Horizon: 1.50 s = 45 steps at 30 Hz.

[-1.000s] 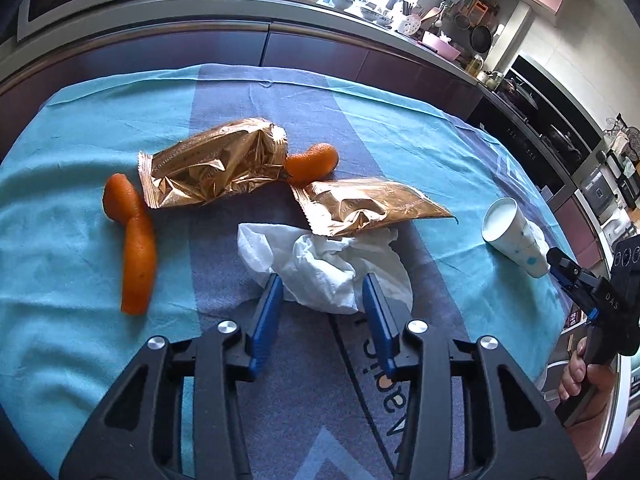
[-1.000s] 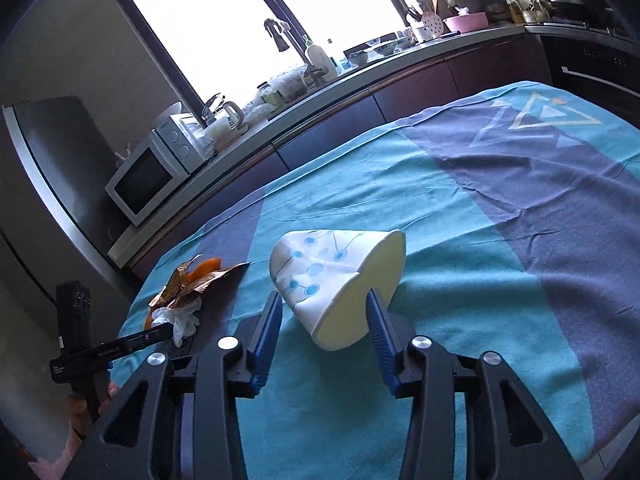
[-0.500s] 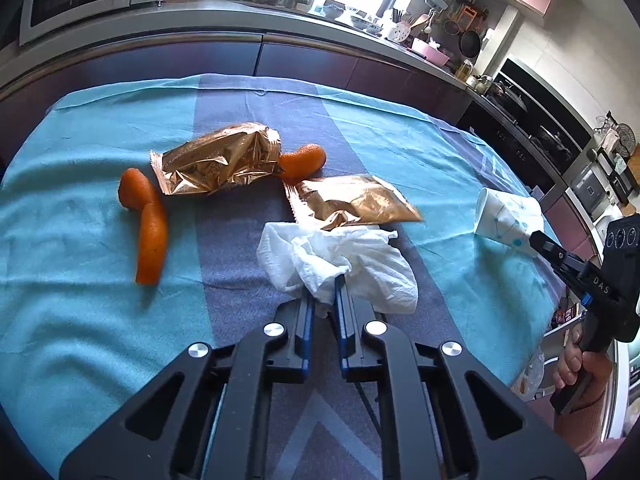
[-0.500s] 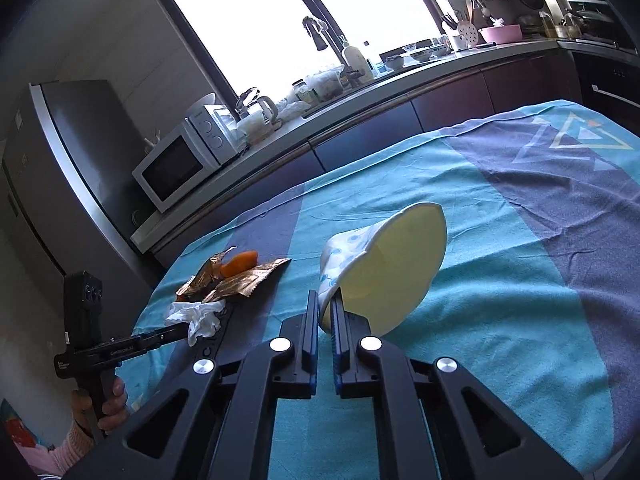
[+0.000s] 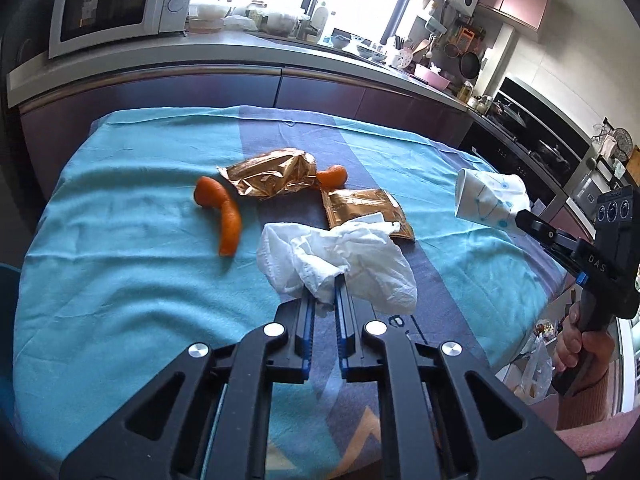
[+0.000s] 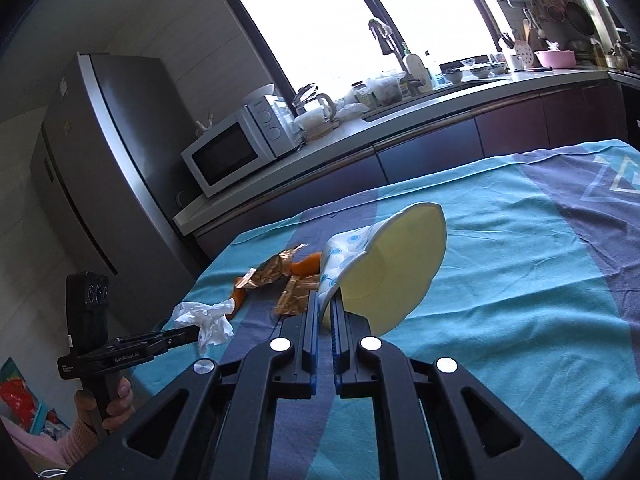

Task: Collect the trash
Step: 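Grasp the tipped paper cup with the right tool while the left tool grasps the white plastic bag, then carry the cup and plastic bag over the teal bin with both tools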

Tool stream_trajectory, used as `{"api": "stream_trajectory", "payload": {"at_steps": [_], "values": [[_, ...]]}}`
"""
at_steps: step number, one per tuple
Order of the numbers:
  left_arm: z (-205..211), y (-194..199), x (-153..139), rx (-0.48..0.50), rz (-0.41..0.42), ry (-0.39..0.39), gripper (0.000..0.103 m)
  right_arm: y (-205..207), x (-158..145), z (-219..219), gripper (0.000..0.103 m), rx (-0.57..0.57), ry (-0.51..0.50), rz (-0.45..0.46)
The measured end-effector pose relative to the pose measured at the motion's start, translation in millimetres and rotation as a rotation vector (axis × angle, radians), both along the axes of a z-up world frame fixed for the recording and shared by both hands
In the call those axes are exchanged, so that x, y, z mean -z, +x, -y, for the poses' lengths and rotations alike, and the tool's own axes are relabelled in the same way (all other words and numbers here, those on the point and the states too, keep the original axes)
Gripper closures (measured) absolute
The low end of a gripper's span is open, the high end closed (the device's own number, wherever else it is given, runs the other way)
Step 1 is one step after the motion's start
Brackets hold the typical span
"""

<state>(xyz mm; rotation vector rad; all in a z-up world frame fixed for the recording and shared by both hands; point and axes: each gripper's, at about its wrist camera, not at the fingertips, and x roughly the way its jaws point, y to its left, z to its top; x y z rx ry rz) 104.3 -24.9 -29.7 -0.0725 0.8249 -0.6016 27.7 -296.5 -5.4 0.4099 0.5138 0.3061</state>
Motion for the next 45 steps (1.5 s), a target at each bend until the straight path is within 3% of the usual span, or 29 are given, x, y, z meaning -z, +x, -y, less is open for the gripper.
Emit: {"api": "stream_trajectory", "payload": {"at_steps": [15,45], "values": [[-86.5,-25.5,-9.0,-0.16,0.04,0.011,0.093,36.7,-8.9,-114.5,0.098,-0.311,-0.009,0.012],[-229.3,-53.3,-18.2,-0.484,0.063,0.032,0.093,93.7,-12.2,-260.6,0.098,-0.686,-0.071,-0.002]]}}
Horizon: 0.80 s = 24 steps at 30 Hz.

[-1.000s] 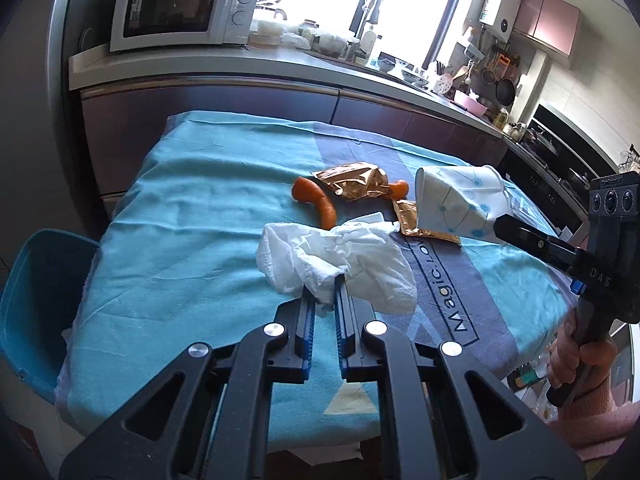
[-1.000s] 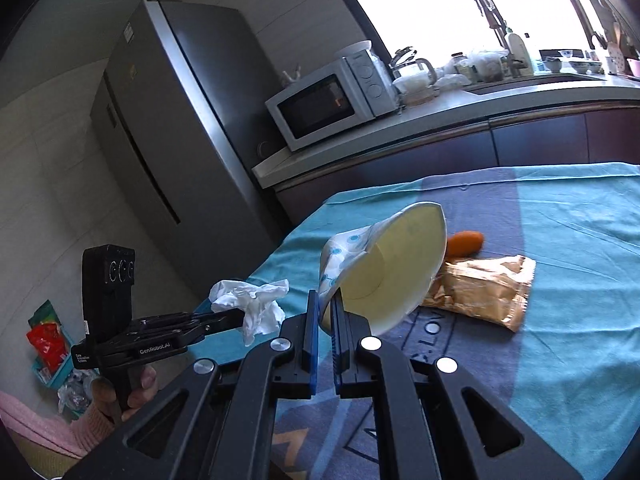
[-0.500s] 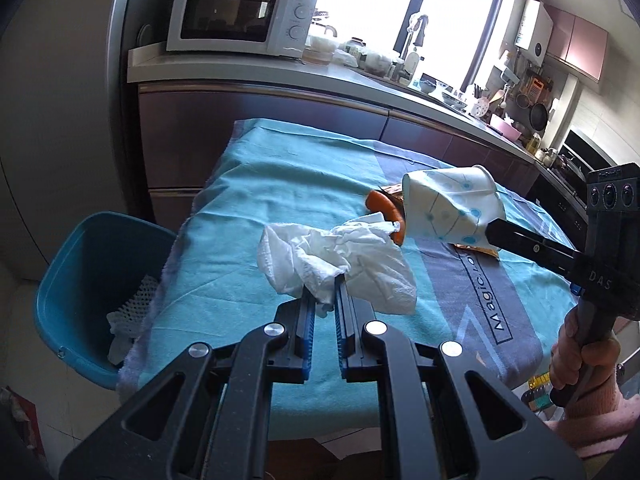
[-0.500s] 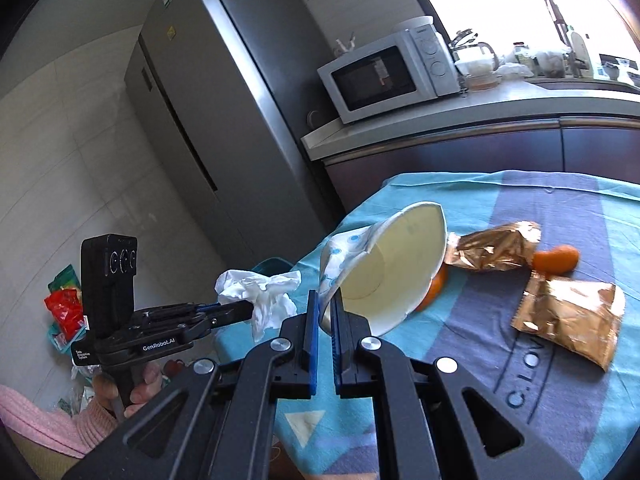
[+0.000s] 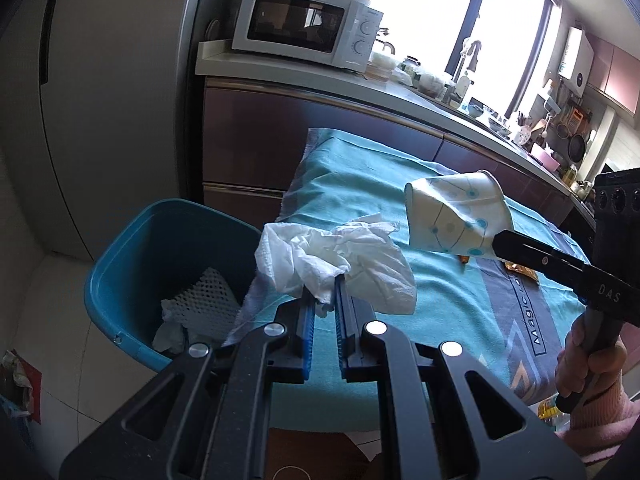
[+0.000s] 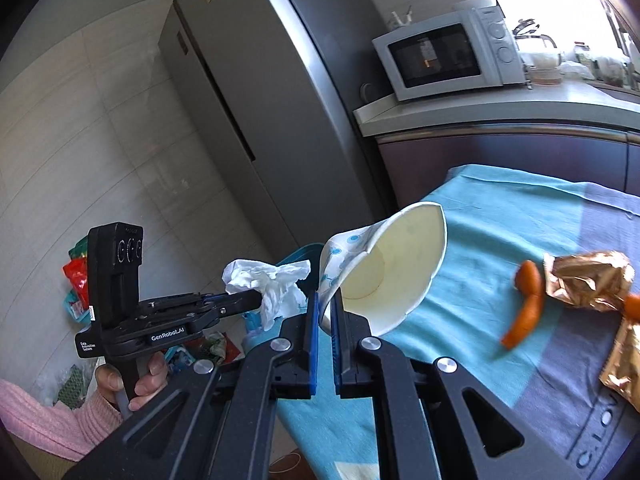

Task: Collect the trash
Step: 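Carry the cup and plastic bag over the teal bin with both tools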

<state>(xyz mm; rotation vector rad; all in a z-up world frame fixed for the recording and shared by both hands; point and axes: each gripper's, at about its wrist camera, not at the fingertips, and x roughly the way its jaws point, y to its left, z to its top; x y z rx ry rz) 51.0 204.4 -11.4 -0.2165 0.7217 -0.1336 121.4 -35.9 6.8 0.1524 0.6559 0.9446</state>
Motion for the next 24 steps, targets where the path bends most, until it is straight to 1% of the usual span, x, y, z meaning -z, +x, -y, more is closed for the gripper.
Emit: {"api": "stream_trajectory", "payload": {"at_steps": [10,17,24], "values": [[-33.8,-1.8,3.9,-0.089,-0.004,0.012,0.093,12.2,3.2,-37.0,0.098,-0.081,-0.015,-0.015],[-53.3,2.0,8.5,-0.142,-0.017,0.013,0.093,15.9,7.9,-56.4,0.098,-0.119,-0.031,-0.028],[-66.5,5.2,14.4,-0.181,-0.03,0.013,0.093,18.6,6.5,-70.5,0.098,-0.143,-0.051,-0.028]]}}
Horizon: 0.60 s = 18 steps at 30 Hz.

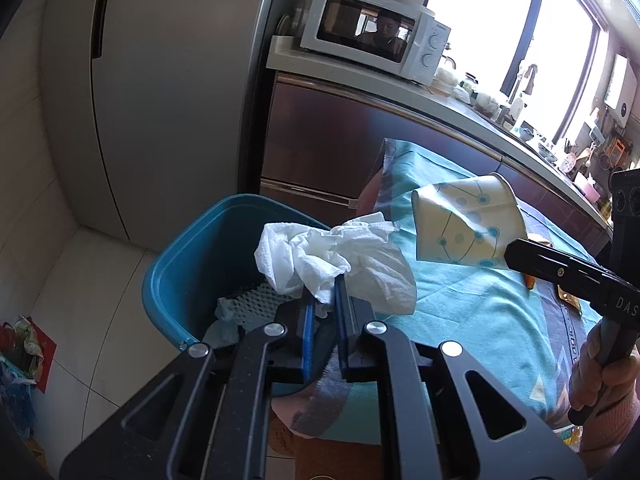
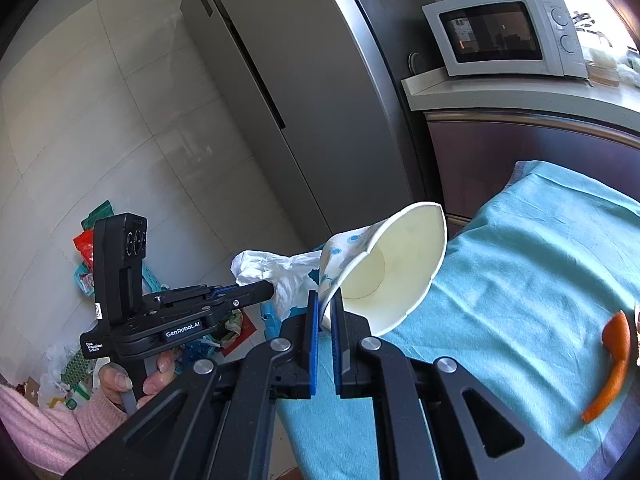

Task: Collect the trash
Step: 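Carry the cup and plastic bag over the teal bin with both tools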

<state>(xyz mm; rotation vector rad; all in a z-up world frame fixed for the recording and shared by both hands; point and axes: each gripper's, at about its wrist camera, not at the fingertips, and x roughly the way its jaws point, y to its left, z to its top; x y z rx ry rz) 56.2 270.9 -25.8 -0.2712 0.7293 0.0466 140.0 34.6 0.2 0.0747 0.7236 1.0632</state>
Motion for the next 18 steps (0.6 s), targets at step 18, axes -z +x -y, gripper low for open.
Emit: {"api": "stream_trajectory", "payload": {"at_steps": [18], "values": [[-5.9,3.7,7.4,-0.046,-0.018,0.011,0.093,9.8,2.2,-34.2,0.098,-0.045,-0.033,-0.013]]}}
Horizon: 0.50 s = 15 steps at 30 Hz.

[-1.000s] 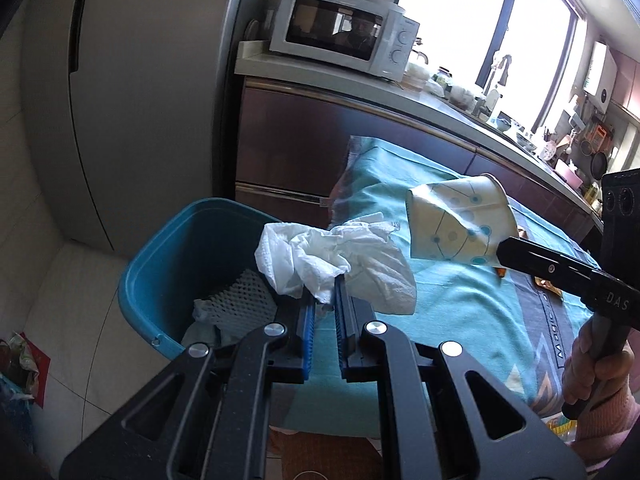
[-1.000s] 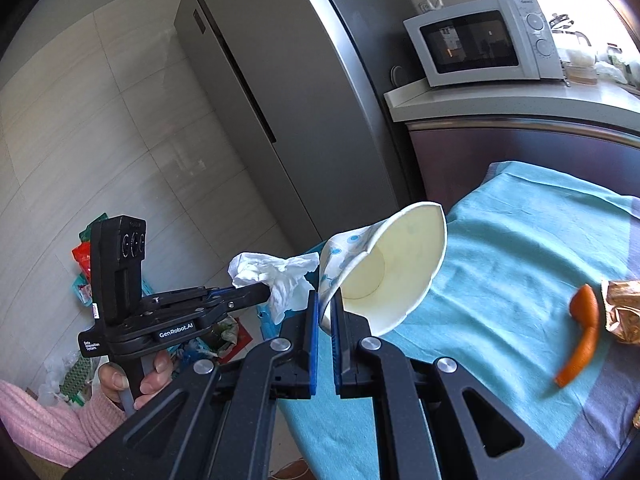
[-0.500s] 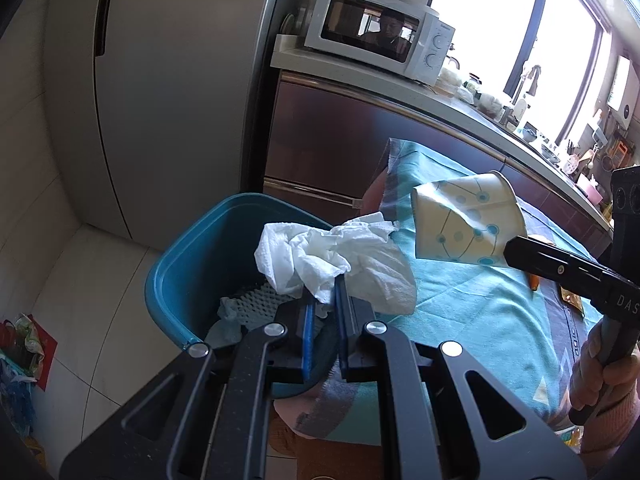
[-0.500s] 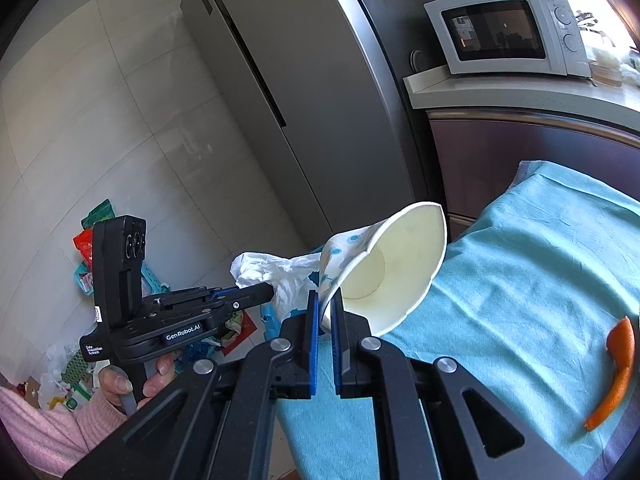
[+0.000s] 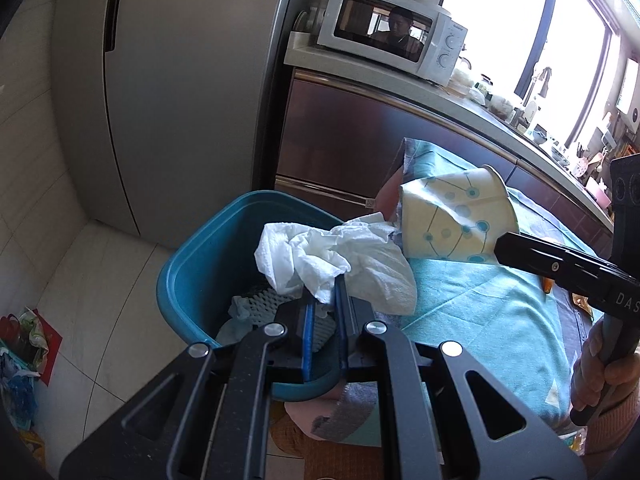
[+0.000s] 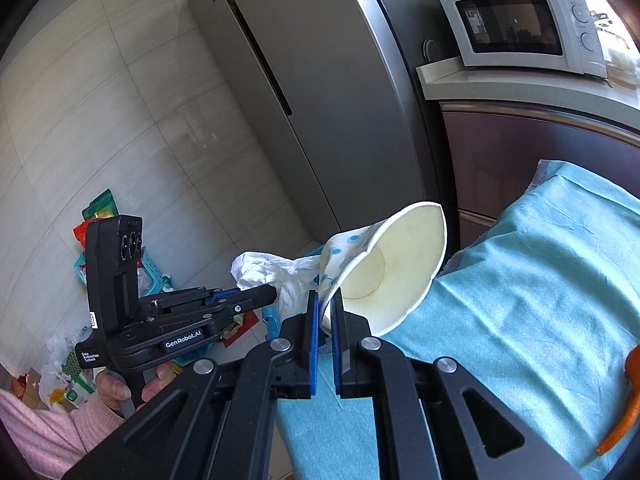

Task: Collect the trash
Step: 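Carry the cup and plastic bag over the teal bin with both tools, then open both tools to drop the cup and bag into the bin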

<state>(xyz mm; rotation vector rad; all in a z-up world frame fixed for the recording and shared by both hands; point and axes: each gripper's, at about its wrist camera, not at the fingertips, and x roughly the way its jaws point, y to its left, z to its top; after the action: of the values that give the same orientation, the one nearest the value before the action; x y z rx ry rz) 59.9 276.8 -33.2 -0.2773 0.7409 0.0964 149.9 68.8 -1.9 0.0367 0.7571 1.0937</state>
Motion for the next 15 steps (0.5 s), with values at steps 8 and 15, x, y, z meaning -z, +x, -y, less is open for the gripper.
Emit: {"api": "stream_trajectory", "payload": {"at_steps": [8,15], "values": [[-5.6,5.6,8.3,-0.03,-0.017,0.01,0.093,4.2,0.5,-13.4,0.098,-0.019,-0.025,0.0],[-14.3,17.9,22.6,-0.07,-0.059,0.013,0.093,10.6,9.3,-29.2,0.098,-0.037,-0.06,-0.022]]}}
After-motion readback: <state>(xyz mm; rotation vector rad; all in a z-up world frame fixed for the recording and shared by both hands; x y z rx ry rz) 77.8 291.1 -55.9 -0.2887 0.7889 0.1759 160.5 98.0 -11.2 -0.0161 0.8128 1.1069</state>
